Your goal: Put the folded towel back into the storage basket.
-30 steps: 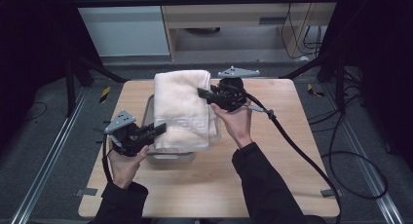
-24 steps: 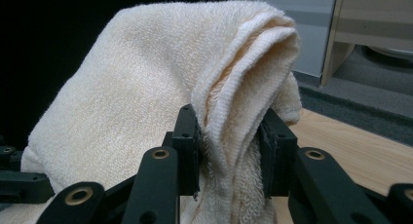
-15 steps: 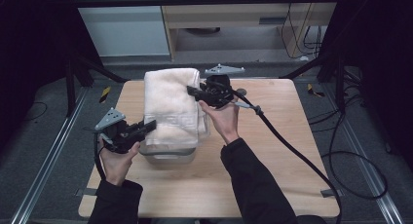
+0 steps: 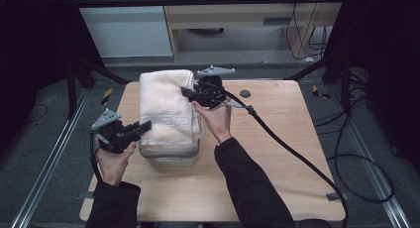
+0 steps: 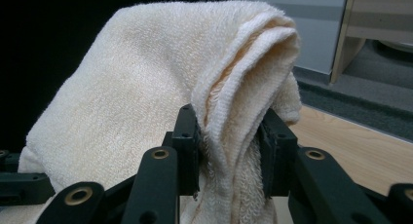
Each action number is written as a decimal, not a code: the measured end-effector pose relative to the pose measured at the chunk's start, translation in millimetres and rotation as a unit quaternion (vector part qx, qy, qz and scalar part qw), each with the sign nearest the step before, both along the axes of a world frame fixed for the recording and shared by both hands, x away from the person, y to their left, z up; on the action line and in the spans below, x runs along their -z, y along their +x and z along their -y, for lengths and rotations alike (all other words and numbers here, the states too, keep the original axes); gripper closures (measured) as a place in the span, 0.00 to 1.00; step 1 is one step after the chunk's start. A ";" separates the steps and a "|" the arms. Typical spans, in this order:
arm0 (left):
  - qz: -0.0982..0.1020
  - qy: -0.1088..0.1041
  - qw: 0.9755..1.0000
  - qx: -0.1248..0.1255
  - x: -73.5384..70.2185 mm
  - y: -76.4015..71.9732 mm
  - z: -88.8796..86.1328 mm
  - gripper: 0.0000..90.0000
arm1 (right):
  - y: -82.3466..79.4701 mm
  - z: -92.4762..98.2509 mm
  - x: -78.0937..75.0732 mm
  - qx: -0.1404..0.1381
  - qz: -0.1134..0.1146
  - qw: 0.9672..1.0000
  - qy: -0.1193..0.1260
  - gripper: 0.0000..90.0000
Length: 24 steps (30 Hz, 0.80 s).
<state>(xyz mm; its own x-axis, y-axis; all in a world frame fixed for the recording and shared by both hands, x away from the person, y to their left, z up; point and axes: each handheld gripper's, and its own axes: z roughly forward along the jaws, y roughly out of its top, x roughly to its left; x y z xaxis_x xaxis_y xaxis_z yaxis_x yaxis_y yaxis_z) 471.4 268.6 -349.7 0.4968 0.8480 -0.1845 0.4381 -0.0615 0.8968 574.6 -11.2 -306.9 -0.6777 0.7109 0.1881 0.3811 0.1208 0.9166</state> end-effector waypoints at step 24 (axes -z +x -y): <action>-0.057 0.030 0.998 -0.019 37.3 24.4 -12.1 0.83 | 22.6 -26.0 48.2 0.014 -0.037 0.999 -0.026 0.73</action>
